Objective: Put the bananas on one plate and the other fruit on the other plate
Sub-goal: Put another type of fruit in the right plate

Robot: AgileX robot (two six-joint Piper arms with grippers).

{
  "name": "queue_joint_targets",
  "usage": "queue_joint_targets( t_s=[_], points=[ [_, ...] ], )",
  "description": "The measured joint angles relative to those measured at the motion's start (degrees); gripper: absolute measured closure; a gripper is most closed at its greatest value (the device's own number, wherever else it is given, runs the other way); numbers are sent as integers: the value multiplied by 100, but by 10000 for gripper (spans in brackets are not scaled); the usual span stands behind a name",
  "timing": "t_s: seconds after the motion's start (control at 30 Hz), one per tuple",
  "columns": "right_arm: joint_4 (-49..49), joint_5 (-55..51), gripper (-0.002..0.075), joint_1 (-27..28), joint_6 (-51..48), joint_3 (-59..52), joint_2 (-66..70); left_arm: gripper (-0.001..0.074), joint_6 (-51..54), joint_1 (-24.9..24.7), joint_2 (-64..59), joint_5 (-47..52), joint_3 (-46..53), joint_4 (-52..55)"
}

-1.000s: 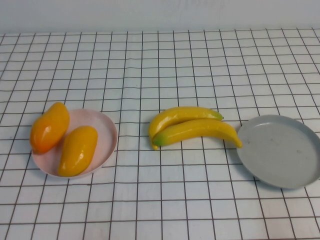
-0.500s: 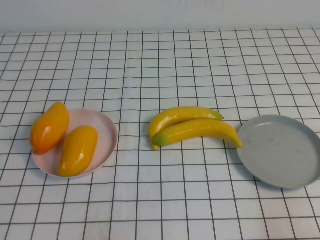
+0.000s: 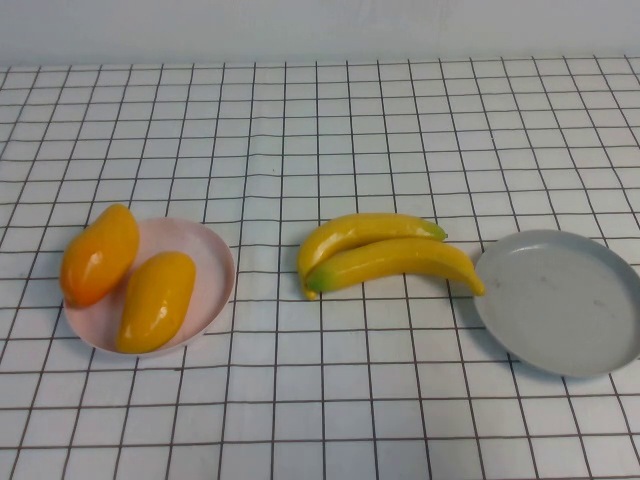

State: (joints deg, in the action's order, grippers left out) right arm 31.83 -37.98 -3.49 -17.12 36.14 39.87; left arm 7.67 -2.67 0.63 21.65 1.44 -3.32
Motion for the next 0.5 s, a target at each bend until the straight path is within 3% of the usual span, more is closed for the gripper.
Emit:
queue_joint_targets(
  t_s=[0.2, 0.4, 0.5],
  points=[
    [-206, -1910, 742, 0, -1802, 1504, 1655, 738, 0, 0, 0, 0, 0, 0],
    [-749, -2785, 734, -35, -2142, 2633, 3180, 738, 0, 0, 0, 0, 0, 0],
    [-1260, -2810, 673, -369, -2152, 2999, 3720, 738, 0, 0, 0, 0, 0, 0]
  ],
)
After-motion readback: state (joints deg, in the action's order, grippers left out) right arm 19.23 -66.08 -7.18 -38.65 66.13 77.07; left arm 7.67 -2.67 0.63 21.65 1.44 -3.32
